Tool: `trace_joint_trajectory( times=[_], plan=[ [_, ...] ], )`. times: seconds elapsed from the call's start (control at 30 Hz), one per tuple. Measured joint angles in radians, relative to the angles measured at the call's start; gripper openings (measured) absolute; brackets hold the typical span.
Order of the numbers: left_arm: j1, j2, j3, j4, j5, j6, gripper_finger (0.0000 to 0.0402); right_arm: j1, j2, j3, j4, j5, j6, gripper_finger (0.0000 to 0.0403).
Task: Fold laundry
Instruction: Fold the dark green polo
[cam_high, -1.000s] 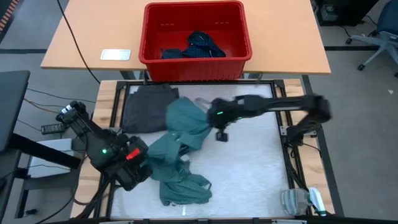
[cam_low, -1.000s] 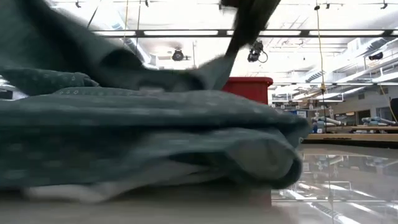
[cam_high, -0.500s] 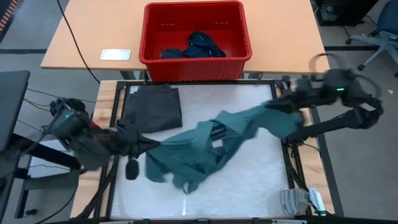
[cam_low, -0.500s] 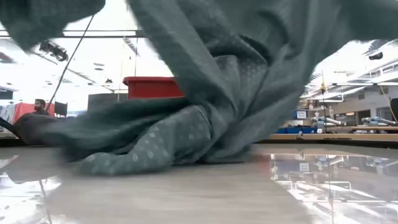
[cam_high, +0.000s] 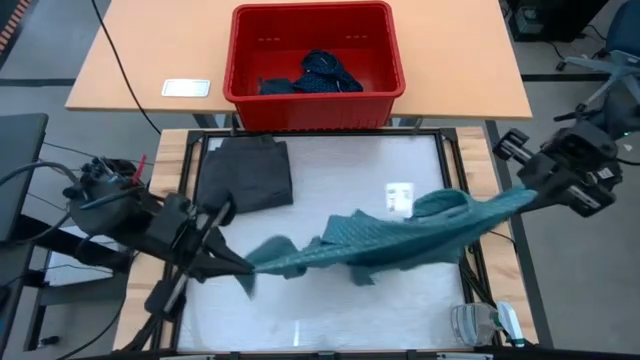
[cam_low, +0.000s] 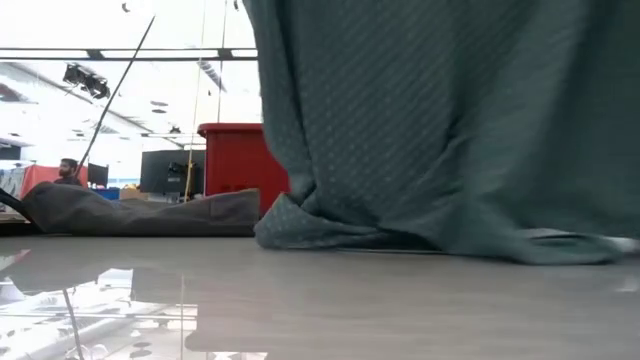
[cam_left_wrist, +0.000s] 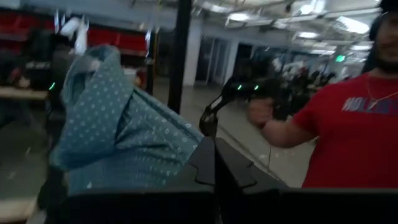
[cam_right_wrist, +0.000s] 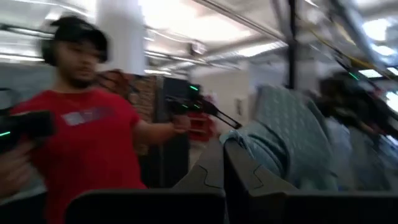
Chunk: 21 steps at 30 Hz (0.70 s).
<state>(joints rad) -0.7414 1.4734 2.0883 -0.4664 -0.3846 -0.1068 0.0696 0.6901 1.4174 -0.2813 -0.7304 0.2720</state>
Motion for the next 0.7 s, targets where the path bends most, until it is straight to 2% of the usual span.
trace_joint_trajectory(
  times=[0.13,0.2,0.3,0.37,0.47,0.53,0.6,0.67,0.7],
  plan=[
    [0.000,0.022,-0.001,0.128,0.040,0.066,0.0000,0.000,0.033,0.000,0.195,-0.133,0.047,0.0000],
    [0.000,0.022,-0.001,0.141,0.040,0.093,0.0000,-0.001,0.046,0.004,0.255,-0.161,0.073,0.0000],
    [0.000,0.022,-0.001,0.141,-0.004,0.119,0.0000,-0.014,0.057,0.037,0.210,-0.166,0.053,0.0000],
    [-0.001,0.021,-0.001,0.141,-0.042,0.143,0.0000,-0.035,0.060,0.066,0.141,-0.119,0.012,0.0000],
    [-0.002,0.004,-0.001,0.106,-0.155,0.153,0.0000,-0.076,0.063,0.109,-0.041,0.045,-0.091,0.0000],
    [-0.003,-0.014,0.000,0.032,-0.263,0.128,0.0000,-0.103,0.061,0.131,-0.198,0.236,-0.188,0.0000],
    [-0.003,-0.039,0.001,-0.134,-0.405,0.036,0.0000,-0.127,0.066,0.135,-0.366,0.438,-0.271,0.0000],
    [0.009,-0.057,0.001,-0.364,-0.534,-0.145,0.0000,-0.152,0.088,0.126,-0.516,0.627,-0.318,0.0000],
    [0.032,-0.060,0.001,-0.497,-0.565,-0.261,0.0000,-0.165,0.108,0.112,-0.575,0.699,-0.332,0.0000]
  ],
)
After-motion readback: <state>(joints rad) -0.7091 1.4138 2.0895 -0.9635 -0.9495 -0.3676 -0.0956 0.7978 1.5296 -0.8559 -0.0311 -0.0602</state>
